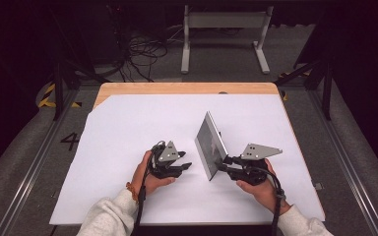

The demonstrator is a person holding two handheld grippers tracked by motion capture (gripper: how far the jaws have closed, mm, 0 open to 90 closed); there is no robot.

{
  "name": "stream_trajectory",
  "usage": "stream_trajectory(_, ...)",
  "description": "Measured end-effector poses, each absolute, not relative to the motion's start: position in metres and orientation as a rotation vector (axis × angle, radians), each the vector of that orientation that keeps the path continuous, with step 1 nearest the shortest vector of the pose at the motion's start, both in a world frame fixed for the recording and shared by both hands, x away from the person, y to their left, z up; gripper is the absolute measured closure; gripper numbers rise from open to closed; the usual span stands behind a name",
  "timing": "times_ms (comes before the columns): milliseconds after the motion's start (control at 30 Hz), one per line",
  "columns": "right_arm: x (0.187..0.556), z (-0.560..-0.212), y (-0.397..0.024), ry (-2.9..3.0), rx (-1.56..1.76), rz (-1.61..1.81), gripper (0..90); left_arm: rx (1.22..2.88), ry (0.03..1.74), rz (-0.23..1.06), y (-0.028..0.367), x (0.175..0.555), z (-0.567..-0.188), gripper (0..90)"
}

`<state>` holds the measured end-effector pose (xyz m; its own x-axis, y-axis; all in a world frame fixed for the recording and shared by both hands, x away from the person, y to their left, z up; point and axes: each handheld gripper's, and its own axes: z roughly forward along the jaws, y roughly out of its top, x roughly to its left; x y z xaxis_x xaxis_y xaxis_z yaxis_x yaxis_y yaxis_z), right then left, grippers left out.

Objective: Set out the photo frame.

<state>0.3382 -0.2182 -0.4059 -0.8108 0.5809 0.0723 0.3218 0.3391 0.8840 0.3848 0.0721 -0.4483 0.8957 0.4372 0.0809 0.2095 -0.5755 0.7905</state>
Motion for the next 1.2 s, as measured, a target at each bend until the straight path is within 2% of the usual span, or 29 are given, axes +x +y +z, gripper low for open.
stream_trajectory(100, 0.336, -0.406, -0.216, 2.328, 0.814, 1.445, 66.5, 2.197, 0.461, 0.336, 0.073, 0.384, -0.448, 50.4)
stream_trajectory(133, 0.336, -0.407, -0.214, 2.327, 0.824, 1.440, 59.8, 2.199, 0.458, 0.338, 0.073, 0.384, -0.447, 48.8)
stream_trajectory(300, 0.340, -0.412, -0.208, 2.322, 0.872, 1.437, 53.7, 2.201, 0.460, 0.343, 0.074, 0.383, -0.446, 47.7)
stream_trajectory(400, 0.341, -0.416, -0.201, 2.324, 0.883, 1.422, 54.4, 2.202, 0.460, 0.337, 0.074, 0.382, -0.446, 47.0)
stream_trajectory(500, 0.342, -0.418, -0.200, 2.307, 0.904, 1.407, 61.7, 2.204, 0.453, 0.341, 0.075, 0.382, -0.445, 47.0)
stream_trajectory(833, 0.346, -0.419, -0.204, 2.323, 0.908, 1.438, 63.0, 2.208, 0.459, 0.347, 0.076, 0.383, -0.445, 46.9)
stream_trajectory(1200, 0.353, -0.418, -0.210, 2.375, 0.887, 1.463, 65.7, 2.211, 0.473, 0.340, 0.076, 0.387, -0.447, 42.2)
